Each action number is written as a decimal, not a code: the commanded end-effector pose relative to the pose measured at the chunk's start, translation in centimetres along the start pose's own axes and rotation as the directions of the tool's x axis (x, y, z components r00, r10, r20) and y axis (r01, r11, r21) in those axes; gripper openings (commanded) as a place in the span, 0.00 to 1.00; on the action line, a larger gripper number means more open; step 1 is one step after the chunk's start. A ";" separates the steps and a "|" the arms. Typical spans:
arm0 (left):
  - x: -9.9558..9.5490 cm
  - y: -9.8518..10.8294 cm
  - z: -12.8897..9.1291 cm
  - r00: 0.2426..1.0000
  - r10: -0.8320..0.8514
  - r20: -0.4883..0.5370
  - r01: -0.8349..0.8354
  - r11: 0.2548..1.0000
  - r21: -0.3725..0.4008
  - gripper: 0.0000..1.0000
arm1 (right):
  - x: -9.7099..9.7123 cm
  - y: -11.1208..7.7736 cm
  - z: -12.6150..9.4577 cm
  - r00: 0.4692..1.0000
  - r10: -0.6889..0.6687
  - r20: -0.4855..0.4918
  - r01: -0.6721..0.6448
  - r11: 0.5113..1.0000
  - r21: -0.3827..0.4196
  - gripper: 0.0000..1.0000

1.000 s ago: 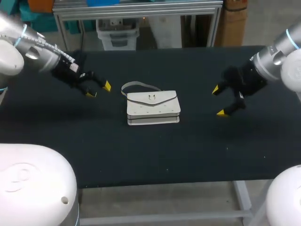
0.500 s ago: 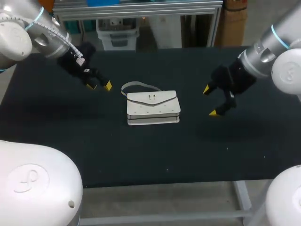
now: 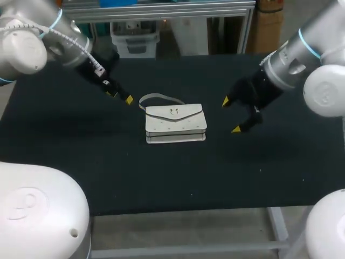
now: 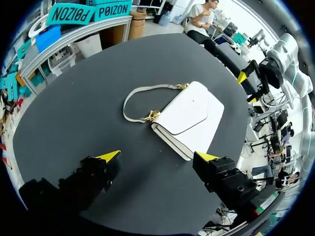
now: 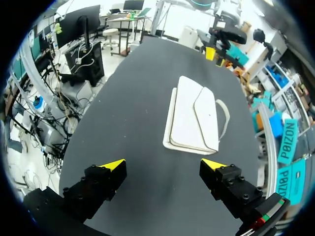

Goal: Pick up the bag, open it, inspect its contents, close it, and place it on the opposite side

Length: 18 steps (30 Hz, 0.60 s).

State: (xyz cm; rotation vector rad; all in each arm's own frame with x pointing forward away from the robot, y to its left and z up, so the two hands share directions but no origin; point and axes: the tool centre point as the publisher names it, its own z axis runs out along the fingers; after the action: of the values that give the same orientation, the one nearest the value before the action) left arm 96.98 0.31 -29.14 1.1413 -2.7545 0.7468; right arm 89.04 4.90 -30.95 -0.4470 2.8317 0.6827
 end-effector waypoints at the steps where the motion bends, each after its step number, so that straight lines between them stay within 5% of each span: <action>1: 0.6 -0.2 -0.1 0.991 0.126 0.034 -0.126 0.992 0.005 1.00 | 0.0 1.4 1.8 1.000 -0.009 0.016 0.008 0.998 0.060 1.00; 18: 0.4 -1.7 0.0 0.861 0.506 -0.038 -0.503 0.861 0.075 1.00 | -0.2 3.6 4.2 0.996 -0.025 0.086 0.008 0.982 0.189 1.00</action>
State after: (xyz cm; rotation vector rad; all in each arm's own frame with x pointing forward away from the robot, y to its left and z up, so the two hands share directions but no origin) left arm 97.21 -1.52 -28.07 0.3939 -3.0487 0.8723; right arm 88.70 9.26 -32.39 -0.4227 2.8006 0.4766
